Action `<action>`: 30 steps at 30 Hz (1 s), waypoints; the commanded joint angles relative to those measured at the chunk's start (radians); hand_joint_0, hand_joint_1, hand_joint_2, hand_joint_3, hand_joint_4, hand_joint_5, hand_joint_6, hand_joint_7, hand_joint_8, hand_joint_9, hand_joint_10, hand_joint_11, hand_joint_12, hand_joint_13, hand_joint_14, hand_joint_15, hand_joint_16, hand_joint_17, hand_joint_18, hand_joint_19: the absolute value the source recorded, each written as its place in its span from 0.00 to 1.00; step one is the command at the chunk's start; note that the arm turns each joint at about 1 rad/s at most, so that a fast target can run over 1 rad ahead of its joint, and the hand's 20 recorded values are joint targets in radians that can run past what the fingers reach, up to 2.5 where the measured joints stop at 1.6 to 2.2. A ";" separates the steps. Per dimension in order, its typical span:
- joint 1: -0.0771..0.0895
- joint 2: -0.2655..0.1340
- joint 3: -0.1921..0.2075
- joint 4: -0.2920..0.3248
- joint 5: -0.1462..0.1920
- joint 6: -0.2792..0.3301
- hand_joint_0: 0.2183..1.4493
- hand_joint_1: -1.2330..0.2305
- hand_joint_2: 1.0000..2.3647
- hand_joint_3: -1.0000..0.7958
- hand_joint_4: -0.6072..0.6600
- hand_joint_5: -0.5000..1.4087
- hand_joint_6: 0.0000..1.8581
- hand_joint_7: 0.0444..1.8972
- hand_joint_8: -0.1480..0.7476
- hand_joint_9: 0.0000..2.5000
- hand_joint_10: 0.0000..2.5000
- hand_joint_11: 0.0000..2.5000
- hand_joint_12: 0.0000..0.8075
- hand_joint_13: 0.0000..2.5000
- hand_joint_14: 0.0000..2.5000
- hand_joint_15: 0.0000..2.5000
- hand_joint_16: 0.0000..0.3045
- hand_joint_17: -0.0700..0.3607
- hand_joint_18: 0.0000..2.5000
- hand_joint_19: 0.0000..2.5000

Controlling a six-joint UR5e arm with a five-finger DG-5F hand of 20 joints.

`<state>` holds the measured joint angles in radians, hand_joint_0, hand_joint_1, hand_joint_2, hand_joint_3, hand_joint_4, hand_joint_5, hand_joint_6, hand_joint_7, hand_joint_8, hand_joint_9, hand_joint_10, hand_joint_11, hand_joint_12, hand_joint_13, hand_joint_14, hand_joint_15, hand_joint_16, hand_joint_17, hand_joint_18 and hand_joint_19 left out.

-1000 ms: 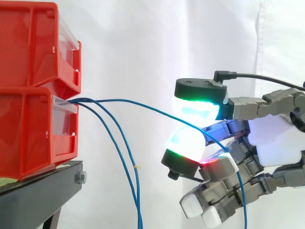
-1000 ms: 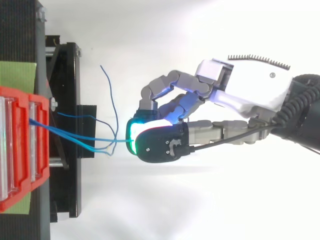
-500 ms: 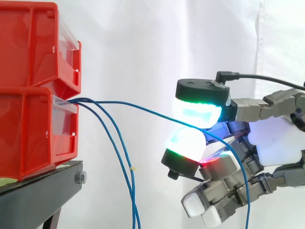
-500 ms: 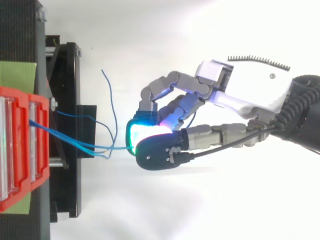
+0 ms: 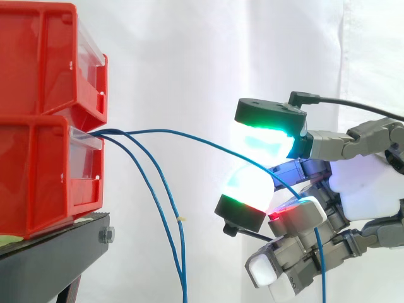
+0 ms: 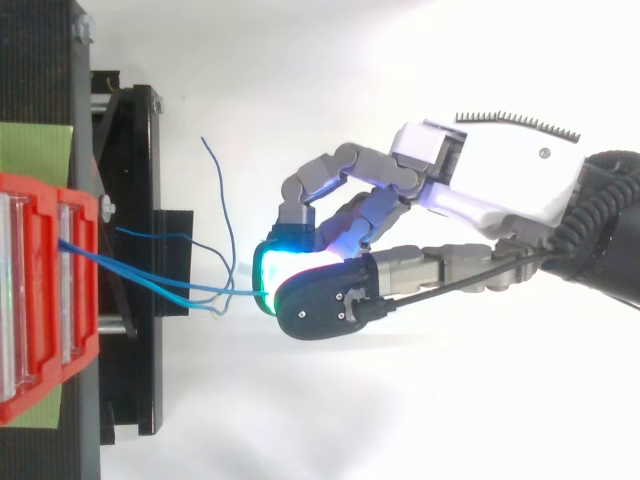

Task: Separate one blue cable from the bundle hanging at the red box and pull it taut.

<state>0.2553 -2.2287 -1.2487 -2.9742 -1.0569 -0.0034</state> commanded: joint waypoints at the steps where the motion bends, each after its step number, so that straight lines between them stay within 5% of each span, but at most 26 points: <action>1: 0.001 0.000 0.000 0.000 0.000 0.000 0.29 0.49 0.00 0.28 0.56 0.16 0.51 0.50 0.49 0.49 0.01 0.55 0.45 0.34 0.01 0.24 0.17 0.43 0.24 0.21; 15: 0.001 0.000 0.000 0.001 0.000 0.000 0.27 0.42 0.00 0.28 0.57 0.16 0.51 0.51 0.50 0.49 0.01 0.54 0.46 0.35 0.01 0.24 0.17 0.43 0.25 0.21; 25: 0.001 0.000 0.000 0.000 0.000 -0.001 0.34 0.38 0.00 0.28 0.56 0.16 0.51 0.51 0.48 0.49 0.01 0.55 0.43 0.37 0.01 0.25 0.16 0.42 0.25 0.21; 30: 0.001 0.000 0.000 0.000 0.000 0.000 0.35 0.37 0.01 0.36 0.52 0.16 0.51 0.54 0.48 0.50 0.01 0.56 0.43 0.37 0.01 0.25 0.16 0.42 0.25 0.21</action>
<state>0.2562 -2.2289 -1.2487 -2.9744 -1.0566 -0.0037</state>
